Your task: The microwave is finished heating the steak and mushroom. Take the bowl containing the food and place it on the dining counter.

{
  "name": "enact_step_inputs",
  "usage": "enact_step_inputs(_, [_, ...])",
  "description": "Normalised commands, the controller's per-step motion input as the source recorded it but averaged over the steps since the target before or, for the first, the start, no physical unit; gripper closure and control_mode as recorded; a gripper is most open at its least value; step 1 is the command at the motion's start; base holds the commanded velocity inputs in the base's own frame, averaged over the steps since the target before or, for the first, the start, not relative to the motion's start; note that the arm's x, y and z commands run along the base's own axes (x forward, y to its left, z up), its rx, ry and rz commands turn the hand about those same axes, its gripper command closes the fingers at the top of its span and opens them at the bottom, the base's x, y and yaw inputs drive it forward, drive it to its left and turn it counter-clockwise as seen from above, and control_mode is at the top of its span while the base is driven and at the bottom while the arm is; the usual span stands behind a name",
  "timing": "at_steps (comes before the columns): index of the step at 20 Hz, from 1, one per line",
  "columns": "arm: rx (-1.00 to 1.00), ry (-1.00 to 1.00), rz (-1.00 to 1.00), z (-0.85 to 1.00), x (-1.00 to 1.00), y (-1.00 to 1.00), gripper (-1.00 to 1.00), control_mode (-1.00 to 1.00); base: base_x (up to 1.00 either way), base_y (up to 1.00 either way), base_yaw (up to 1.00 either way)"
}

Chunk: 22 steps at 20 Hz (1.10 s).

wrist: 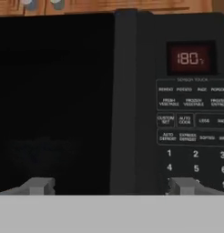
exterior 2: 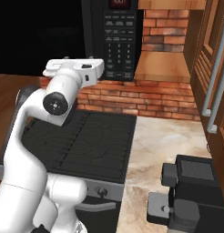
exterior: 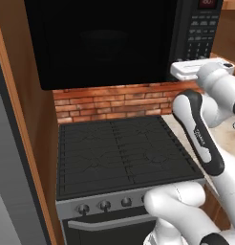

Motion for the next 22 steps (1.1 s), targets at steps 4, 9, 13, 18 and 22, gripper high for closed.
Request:
enact_step_inputs(4, [0.0, 0.05, 0.0, 0.05, 0.5, 0.0, -1.0, -1.0, 0.0, 0.0, 0.0])
enact_step_inputs(9, [0.0, 0.07, 0.01, 0.01, 0.54, 0.0, -1.0, -1.0, 0.0, 0.0, 0.0])
enact_step_inputs(13, [0.0, 0.07, 0.0, 0.0, 0.6, 0.0, -1.0, -1.0, 0.0, 0.0, 0.0])
enact_step_inputs(18, [0.0, 0.05, 0.0, 0.0, 0.66, 0.0, -1.0, -1.0, 0.0, 0.0, 0.0])
enact_step_inputs(22, [0.0, 0.04, 0.0, 0.0, 0.67, 0.0, -1.0, -1.0, 0.0, 0.0, 0.0])
